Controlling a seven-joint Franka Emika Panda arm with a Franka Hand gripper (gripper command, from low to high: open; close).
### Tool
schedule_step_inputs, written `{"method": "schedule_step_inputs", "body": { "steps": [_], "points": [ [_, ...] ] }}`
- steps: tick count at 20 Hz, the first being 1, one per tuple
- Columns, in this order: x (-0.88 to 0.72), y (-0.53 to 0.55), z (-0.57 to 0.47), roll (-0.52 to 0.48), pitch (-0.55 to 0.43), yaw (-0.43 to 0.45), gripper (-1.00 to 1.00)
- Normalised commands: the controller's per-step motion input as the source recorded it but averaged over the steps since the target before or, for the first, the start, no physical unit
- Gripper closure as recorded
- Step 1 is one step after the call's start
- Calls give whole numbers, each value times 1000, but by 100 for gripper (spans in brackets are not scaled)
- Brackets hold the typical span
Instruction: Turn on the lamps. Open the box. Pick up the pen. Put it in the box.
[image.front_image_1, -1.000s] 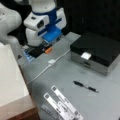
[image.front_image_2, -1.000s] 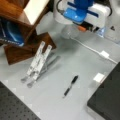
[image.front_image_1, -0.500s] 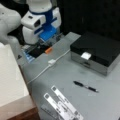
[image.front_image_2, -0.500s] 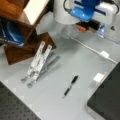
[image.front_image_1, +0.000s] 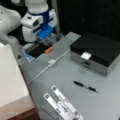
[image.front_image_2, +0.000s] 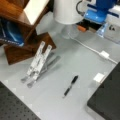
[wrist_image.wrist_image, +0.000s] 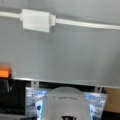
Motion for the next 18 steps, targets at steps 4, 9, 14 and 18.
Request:
{"method": "schedule_step_inputs", "body": {
  "steps": [4, 9, 14, 18],
  "points": [
    [-263, 174, -230, 82, -194, -62, -100],
    [-231, 163, -163, 64, -122, -53, -100],
    [-213, 186, -167, 12, -101, -25, -100],
    [-220, 199, -137, -30, -103, -19, 100]
  ]
}}
